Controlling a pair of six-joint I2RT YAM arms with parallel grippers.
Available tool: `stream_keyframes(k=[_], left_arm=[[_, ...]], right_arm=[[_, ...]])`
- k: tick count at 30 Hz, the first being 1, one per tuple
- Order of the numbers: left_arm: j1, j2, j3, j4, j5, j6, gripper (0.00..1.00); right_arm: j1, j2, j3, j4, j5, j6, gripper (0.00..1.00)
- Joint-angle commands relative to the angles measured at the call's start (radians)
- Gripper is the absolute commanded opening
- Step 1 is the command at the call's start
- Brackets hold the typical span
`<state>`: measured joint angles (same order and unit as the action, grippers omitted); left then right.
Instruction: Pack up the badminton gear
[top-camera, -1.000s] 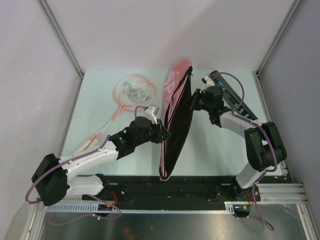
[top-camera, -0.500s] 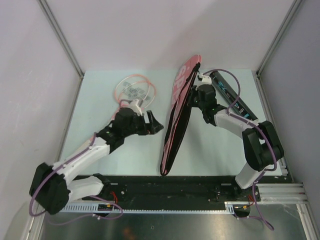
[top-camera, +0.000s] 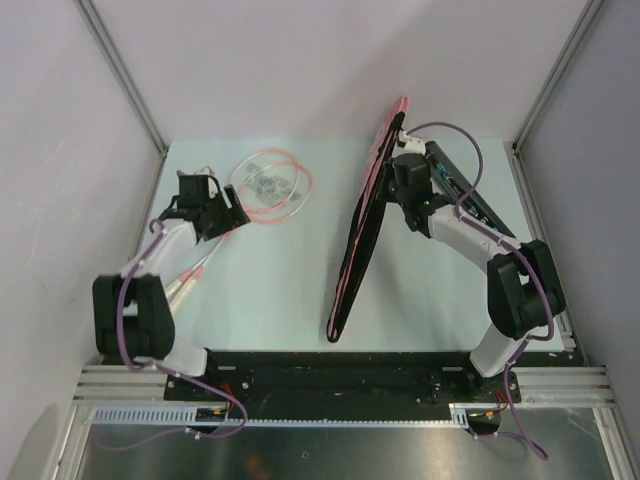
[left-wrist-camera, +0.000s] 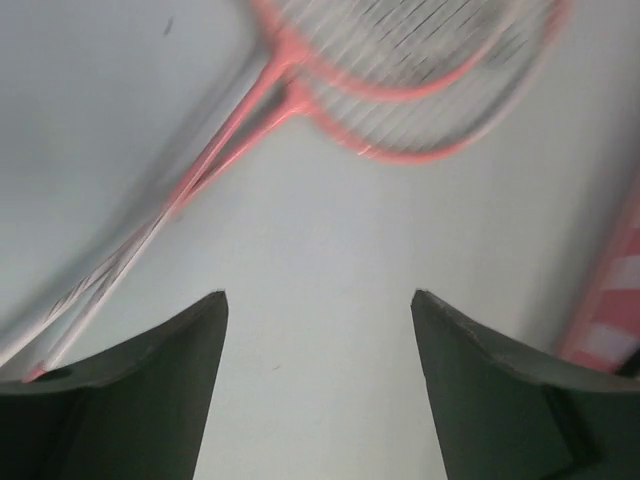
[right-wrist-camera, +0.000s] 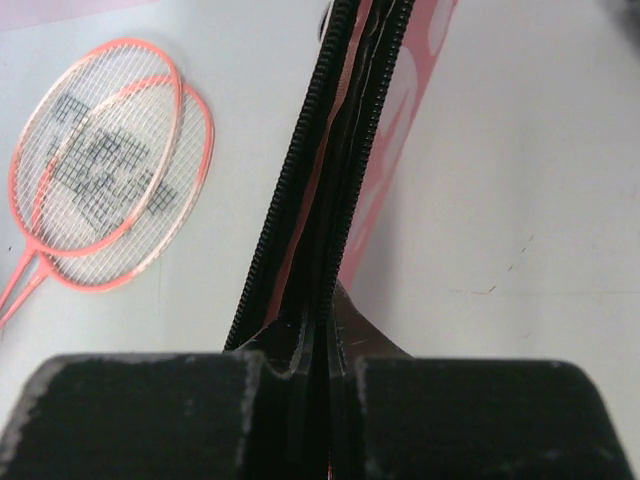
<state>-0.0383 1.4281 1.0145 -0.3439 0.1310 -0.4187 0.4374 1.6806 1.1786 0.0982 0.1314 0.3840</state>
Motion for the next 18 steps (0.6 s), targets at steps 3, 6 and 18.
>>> stream_keyframes(k=[3,6,18], left_arm=[[0.037,0.167,0.171,-0.155,-0.057,0.081,0.75],[0.053,0.187,0.211,-0.161,-0.083,0.057,0.76],[0.075,0.406,0.381,-0.213,-0.119,0.218,0.49]], right_arm=[[0.053,0.025,0.249,-0.288,0.165,-0.115,0.0],[0.069,0.088,0.332,-0.382,0.178,-0.143,0.0],[-0.031,0.215,0.28,-0.163,-0.228,-0.079,0.0]])
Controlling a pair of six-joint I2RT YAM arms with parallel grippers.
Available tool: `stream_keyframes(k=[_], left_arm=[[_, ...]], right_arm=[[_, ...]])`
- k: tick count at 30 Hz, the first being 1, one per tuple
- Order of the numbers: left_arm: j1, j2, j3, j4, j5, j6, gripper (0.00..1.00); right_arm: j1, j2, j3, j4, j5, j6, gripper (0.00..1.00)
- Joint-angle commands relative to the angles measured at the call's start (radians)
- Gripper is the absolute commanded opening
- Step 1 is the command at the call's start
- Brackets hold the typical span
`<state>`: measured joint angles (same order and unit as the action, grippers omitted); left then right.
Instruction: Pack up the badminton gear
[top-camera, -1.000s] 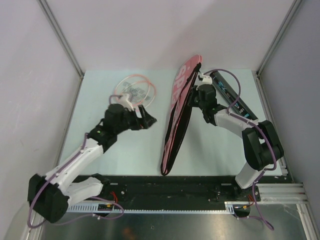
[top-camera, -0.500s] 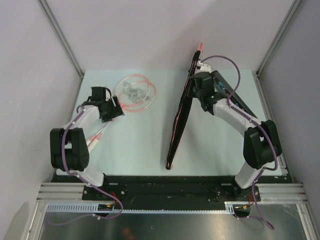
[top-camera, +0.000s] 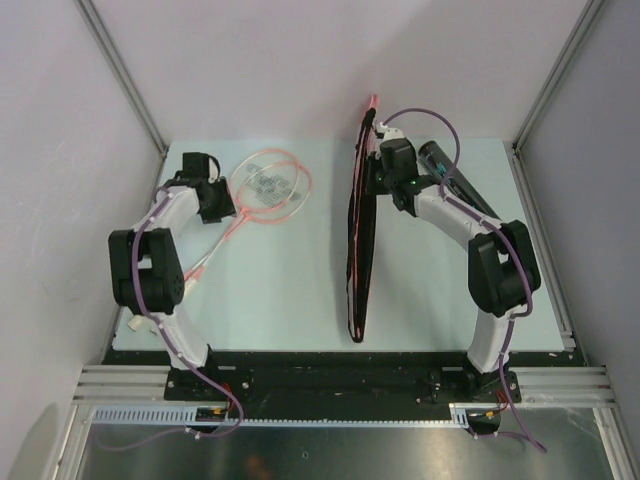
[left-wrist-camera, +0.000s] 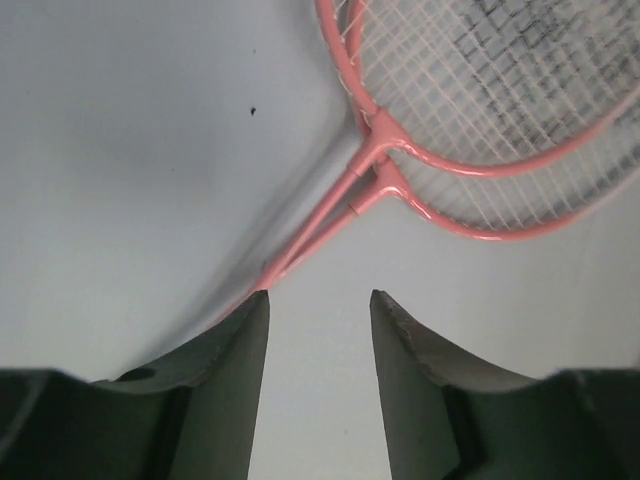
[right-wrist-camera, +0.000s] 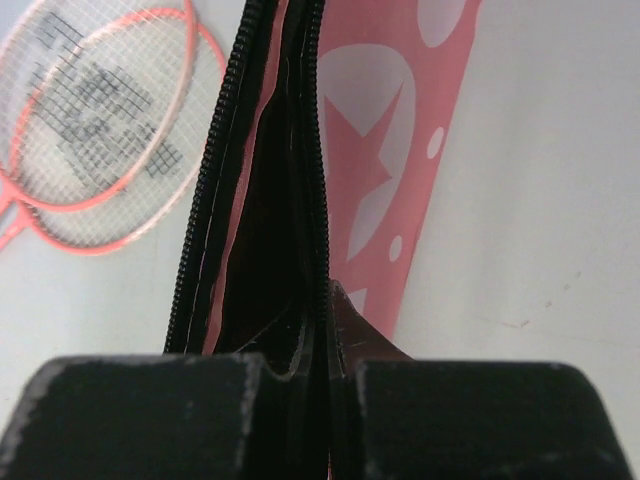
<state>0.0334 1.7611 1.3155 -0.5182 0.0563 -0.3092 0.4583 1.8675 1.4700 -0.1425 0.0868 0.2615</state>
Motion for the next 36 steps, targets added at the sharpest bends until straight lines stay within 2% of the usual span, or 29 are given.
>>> stream_keyframes(k=[1,7,12,15,26,36], left_arm=[[0.003,0.107,0.112,-0.054,-0.049,0.122,0.48],[0.003,0.202,0.175,-0.054,-0.033,0.147,0.51],[0.005,0.248,0.221,-0.052,-0.049,0.145,0.38],[-0.006,0.261,0.237,-0.054,-0.055,0.156,0.34],[-0.069,0.297,0.231,-0.052,-0.116,0.16,0.41],[-0.087,0.38,0.269,-0.054,-0.199,0.165,0.29]], right_arm=[[-0.066,0.036,-0.011,0.09,-0.203,0.05,0.0],[-0.075,0.074,-0.011,0.133,-0.271,0.082,0.0],[-0.072,0.081,-0.011,0.133,-0.279,0.082,0.0],[-0.069,0.081,-0.013,0.133,-0.279,0.082,0.0],[-0.046,0.061,-0.013,0.149,-0.254,0.053,0.0],[-0.014,0.053,-0.013,0.115,-0.225,0.035,0.0]])
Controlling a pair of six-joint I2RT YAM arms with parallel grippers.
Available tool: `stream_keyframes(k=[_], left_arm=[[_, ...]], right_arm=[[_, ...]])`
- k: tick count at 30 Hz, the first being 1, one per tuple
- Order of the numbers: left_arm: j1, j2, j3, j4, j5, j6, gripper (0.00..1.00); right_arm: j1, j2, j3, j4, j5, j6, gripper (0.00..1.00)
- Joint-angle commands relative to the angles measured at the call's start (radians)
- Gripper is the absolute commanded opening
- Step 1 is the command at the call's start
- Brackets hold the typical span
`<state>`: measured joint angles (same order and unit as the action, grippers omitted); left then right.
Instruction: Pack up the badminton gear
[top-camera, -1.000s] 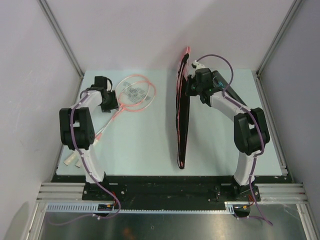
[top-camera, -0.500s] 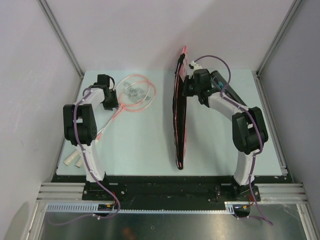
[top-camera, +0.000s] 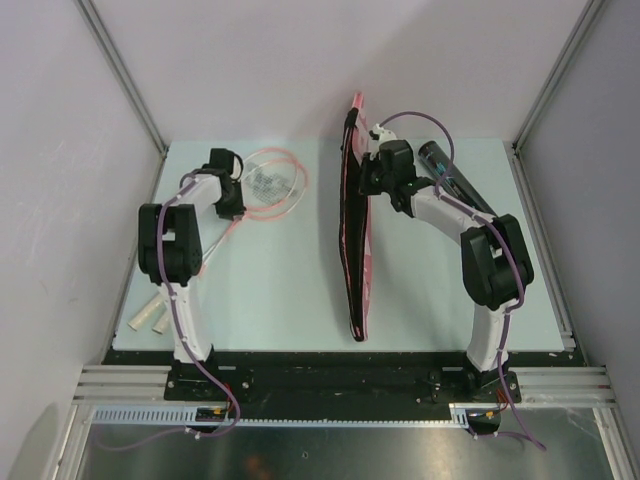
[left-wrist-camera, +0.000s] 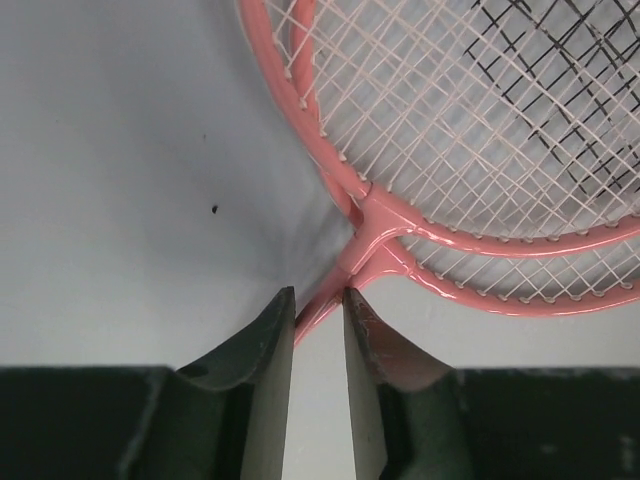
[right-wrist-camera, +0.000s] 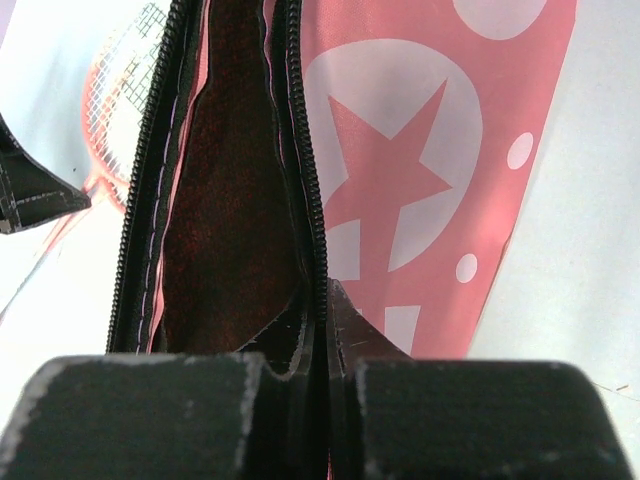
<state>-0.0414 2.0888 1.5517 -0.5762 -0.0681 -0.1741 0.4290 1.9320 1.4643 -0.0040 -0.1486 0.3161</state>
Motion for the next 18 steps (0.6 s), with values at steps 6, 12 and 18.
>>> stream_keyframes(k=[6,12,18], left_arm=[[-0.034,0.062,0.033,-0.001,-0.087,0.031,0.21],[-0.069,-0.018,0.019,-0.007,-0.09,-0.014,0.29],[-0.086,-0.157,-0.062,-0.019,-0.049,-0.103,0.73]], right_arm=[[0.017,-0.019,-0.012,-0.028,0.012,-0.028,0.0],[0.021,-0.024,-0.015,-0.04,0.018,-0.035,0.0],[0.024,-0.027,-0.019,-0.051,0.017,-0.045,0.0]])
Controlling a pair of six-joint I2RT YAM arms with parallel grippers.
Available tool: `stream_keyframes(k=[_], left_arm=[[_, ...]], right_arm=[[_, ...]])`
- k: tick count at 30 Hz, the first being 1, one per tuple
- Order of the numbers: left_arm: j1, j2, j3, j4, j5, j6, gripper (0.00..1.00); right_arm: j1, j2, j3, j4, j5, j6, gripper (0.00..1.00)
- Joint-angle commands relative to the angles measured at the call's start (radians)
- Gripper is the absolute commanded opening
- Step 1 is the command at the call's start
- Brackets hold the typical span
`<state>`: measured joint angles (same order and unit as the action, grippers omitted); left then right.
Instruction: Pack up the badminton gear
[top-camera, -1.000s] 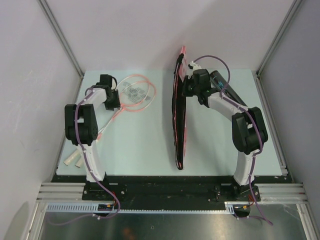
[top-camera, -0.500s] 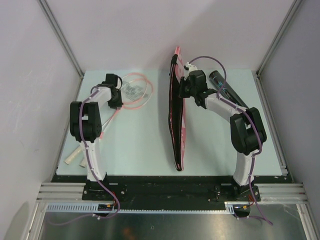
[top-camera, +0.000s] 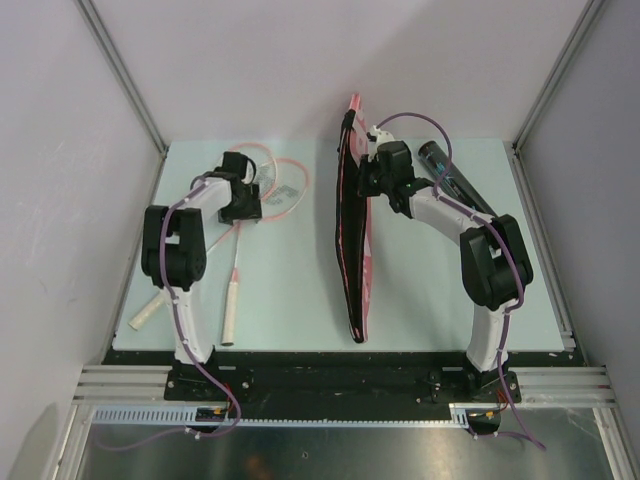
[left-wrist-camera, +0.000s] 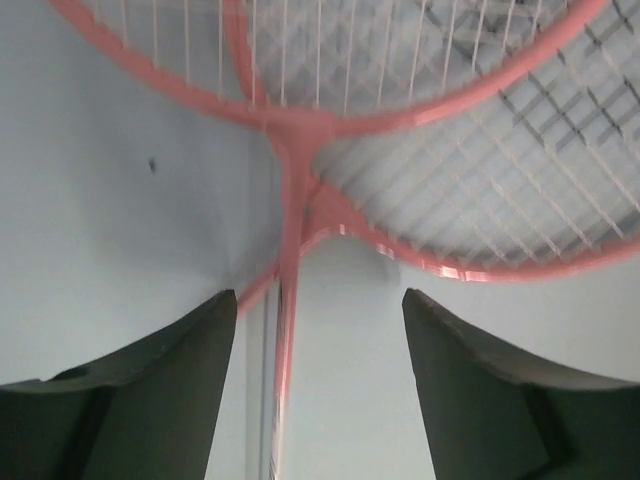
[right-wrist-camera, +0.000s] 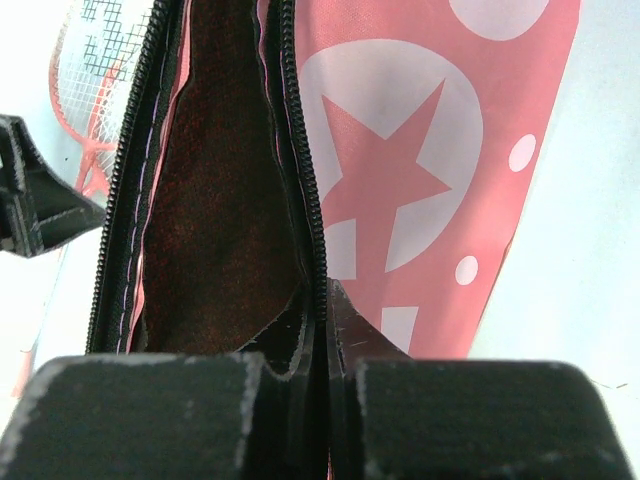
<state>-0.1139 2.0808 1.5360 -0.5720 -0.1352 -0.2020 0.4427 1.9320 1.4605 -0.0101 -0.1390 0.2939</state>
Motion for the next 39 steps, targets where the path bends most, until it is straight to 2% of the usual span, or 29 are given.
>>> stream_keyframes(k=[1,6,9,12,18,23,24,32,36,39], left_arm=[[-0.013,-0.206,-0.065,-0.028,0.017,-0.085,0.74],[-0.013,-0.405,-0.269,-0.028,0.023,-0.168,0.7],[-0.012,-0.462,-0.358,-0.031,0.078,-0.178,0.59],[-0.007,-0.449,-0.381,-0.031,0.08,-0.154,0.57],[0.022,-0.322,-0.312,-0.031,0.065,-0.088,0.61],[0.045,-0.202,-0.245,-0.031,0.121,-0.089,0.5],[0.043,-0.174,-0.238,-0.031,0.124,-0.094,0.46],[0.025,-0.082,-0.183,-0.032,0.137,-0.105,0.3],[0.023,-0.111,-0.197,-0.028,0.111,-0.109,0.0],[0.026,-0.22,-0.191,-0.026,0.164,-0.1,0.0]], right_arm=[[0.008,-0.027,-0.014,-0.047,0.006,-0.025,0.0],[0.008,-0.03,-0.015,-0.059,0.001,-0.033,0.0],[0.01,-0.033,-0.017,-0.053,-0.011,-0.03,0.0],[0.011,-0.039,-0.022,-0.053,-0.022,-0.029,0.0],[0.011,-0.054,-0.038,-0.057,-0.017,-0.038,0.0],[0.011,-0.057,-0.043,-0.051,-0.019,-0.036,0.0],[0.011,-0.059,-0.043,-0.05,-0.022,-0.033,0.0],[0.011,-0.053,-0.043,-0.036,-0.017,-0.032,0.0],[0.011,-0.051,-0.043,-0.036,-0.013,-0.036,0.0],[0.01,-0.038,-0.043,-0.022,-0.01,-0.045,0.0]])
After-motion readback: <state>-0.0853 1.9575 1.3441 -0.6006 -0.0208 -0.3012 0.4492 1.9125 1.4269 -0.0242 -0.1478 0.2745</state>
